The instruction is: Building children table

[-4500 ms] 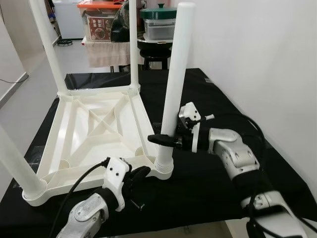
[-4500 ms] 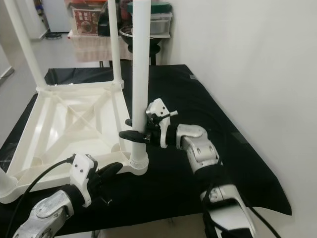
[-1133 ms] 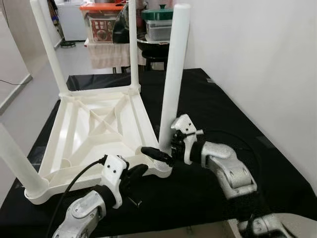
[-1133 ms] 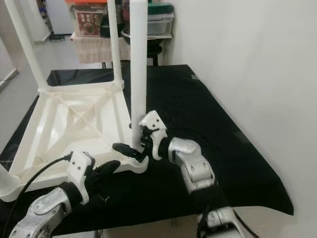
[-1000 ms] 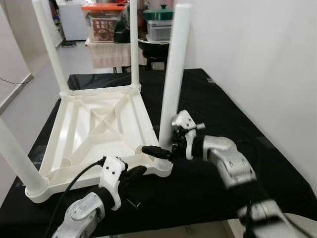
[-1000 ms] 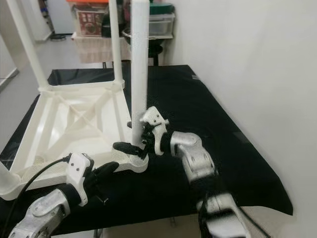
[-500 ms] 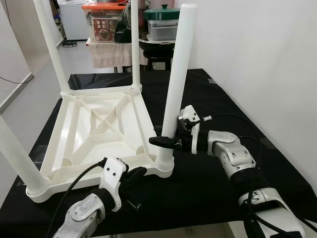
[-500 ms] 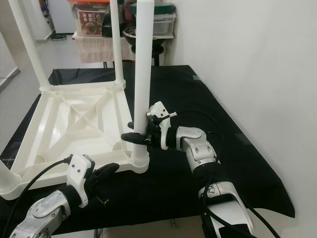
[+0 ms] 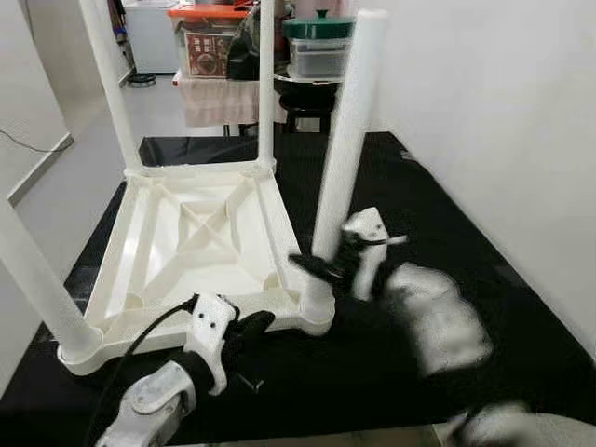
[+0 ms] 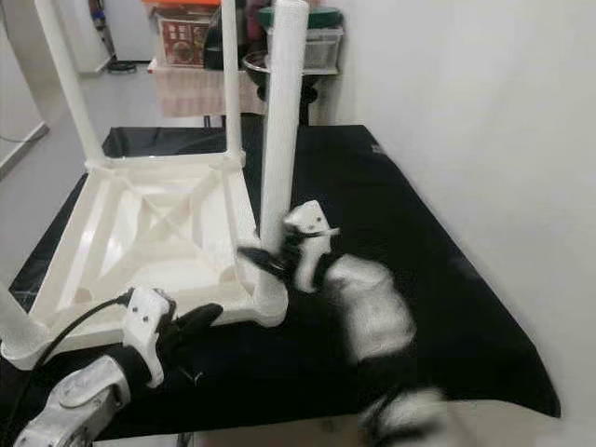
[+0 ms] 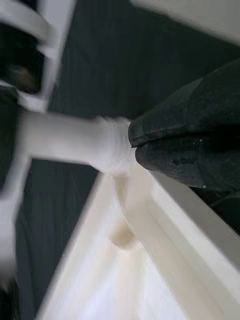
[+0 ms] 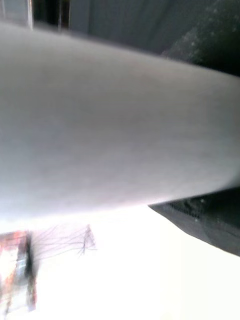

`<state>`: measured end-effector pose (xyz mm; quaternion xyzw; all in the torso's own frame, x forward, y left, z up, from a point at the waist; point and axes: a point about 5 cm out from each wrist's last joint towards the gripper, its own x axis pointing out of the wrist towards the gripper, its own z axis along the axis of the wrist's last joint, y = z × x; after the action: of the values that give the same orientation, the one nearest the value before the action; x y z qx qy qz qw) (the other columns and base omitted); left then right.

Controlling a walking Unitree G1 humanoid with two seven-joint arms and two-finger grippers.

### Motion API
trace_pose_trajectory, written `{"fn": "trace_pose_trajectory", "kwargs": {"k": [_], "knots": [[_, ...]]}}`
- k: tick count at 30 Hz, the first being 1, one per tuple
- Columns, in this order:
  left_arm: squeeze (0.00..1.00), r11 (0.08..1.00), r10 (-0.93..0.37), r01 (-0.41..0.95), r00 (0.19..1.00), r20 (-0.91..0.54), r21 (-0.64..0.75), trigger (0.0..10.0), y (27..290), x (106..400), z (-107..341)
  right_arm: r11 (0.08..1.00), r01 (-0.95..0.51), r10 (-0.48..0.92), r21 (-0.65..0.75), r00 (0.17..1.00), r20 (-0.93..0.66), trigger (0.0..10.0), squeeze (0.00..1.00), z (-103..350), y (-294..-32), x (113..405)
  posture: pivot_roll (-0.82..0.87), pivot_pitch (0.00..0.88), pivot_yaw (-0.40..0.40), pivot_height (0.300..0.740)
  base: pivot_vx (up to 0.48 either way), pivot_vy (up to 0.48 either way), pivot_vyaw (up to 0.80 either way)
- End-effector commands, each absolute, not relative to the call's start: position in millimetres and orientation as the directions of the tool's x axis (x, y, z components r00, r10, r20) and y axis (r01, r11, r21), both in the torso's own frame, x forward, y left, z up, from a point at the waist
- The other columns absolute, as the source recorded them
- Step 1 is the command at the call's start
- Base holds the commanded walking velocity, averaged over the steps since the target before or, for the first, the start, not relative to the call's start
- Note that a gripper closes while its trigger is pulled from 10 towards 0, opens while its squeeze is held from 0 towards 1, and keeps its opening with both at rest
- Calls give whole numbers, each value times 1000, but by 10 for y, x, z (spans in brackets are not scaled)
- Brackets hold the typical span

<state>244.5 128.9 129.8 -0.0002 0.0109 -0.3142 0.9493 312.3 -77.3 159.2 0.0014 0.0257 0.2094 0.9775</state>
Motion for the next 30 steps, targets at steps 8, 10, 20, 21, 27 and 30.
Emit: {"fn": "trace_pose_trajectory", "kwargs": {"k": [8,10,20,21,27,30], "knots": [[0,804,-594,595,803,-43,-3,10000,1296,2494,1257,898,-439,433,23,876,-213,0,0,1301,-871,3241,-16,0,-57,740,0,0,0],[0,812,-583,584,811,-37,0,10000,1294,2500,1257,886,-464,454,2,866,-207,9529,0,1317,-842,3235,-12,0,-63,740,0,0,0],[0,806,-592,591,805,-36,-20,10000,1244,2487,1241,699,-695,713,165,693,-104,10000,698,1539,-756,3175,-10,0,-57,740,0,0,0],[0,804,-594,594,803,-37,-22,10000,1238,2480,1237,611,-779,791,139,605,-84,10000,0,1577,-771,3173,-5,0,-59,740,0,0,0],[0,801,-598,598,800,-38,-26,10000,1230,2469,1229,422,-905,905,53,417,-81,10000,0,1703,-882,3225,-1,0,-62,740,0,0,0],[0,802,-597,596,801,-40,-27,10000,1232,2461,1217,326,-946,942,3,324,-84,10000,0,1903,-1027,3374,8,0,-68,740,0,0,0]]}}
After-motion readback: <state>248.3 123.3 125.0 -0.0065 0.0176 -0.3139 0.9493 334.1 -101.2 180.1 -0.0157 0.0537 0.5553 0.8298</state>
